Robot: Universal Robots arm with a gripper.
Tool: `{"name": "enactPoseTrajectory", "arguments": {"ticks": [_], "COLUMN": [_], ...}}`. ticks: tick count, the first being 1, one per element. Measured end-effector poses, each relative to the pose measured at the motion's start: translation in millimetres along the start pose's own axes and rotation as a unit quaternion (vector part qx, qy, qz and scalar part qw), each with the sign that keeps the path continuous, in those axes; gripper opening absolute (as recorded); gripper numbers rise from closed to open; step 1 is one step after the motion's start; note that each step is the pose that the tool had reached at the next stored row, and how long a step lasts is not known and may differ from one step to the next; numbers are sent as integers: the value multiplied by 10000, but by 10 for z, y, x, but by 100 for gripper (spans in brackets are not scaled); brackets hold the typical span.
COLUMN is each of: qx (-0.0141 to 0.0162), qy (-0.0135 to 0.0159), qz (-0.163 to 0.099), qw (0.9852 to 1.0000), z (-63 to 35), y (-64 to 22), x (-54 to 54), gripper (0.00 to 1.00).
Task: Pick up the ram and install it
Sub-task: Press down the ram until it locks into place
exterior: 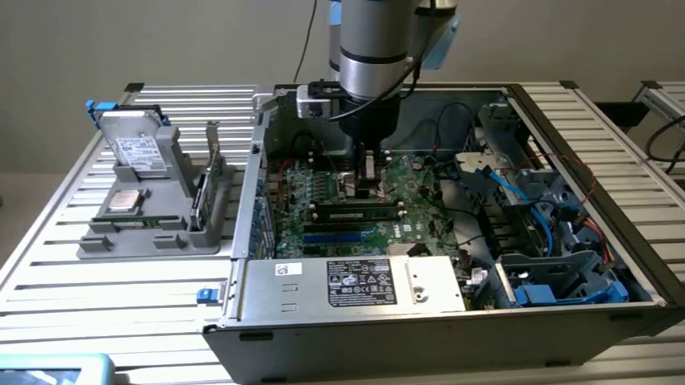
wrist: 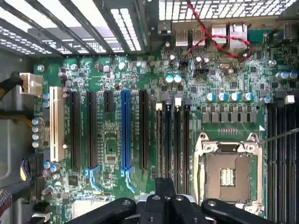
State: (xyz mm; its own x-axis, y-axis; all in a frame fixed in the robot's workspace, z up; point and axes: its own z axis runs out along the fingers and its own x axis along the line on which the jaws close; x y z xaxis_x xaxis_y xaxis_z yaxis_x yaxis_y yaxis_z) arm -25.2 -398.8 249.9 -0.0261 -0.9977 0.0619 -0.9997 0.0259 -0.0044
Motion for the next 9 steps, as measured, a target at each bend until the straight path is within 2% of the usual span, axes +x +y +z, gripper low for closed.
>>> {"name": "enactPoseTrajectory", "arguments": {"ticks": [2, 9], "qx": [-1, -6], "qy": [1, -1], "qz": [0, 0], "qw": [10000, 10000], "z": [-1, 0], "y": [-57, -63], "x": [0, 4], "gripper": [11, 11]}}
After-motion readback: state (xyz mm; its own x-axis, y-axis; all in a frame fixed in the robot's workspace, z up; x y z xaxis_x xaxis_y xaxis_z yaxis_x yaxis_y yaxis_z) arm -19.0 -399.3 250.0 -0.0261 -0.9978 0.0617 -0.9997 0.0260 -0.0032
